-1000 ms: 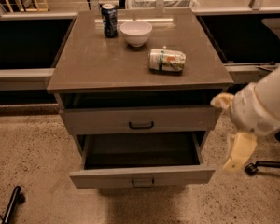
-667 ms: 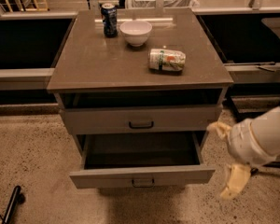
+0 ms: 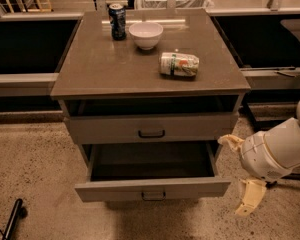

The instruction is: Close middle drawer

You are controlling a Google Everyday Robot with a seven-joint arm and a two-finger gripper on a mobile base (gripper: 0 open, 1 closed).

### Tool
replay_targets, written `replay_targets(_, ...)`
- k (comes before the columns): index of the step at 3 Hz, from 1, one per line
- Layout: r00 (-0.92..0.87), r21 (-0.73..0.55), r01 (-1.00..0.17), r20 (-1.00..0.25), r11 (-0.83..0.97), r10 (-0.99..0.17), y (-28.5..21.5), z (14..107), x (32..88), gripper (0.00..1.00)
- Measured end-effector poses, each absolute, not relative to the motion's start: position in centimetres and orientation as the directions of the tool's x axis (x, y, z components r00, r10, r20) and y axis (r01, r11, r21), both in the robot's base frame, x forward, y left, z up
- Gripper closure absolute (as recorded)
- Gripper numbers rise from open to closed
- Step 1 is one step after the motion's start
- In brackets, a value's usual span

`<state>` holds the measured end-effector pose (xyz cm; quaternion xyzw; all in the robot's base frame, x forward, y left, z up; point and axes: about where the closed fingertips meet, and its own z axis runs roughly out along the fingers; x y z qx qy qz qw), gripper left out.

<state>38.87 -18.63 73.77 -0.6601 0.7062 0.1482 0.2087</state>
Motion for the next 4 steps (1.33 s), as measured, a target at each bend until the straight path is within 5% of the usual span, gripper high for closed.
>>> replay_targets(2,0.004,-0.031,-0.999,-0.651,0.021,-0.759,-11.2,62.0,41.7,0.00)
replay_targets(4,0.023,-0.071,-0.997,-0.712,0.039,-0.702,-9.0,55.2,43.9,0.00)
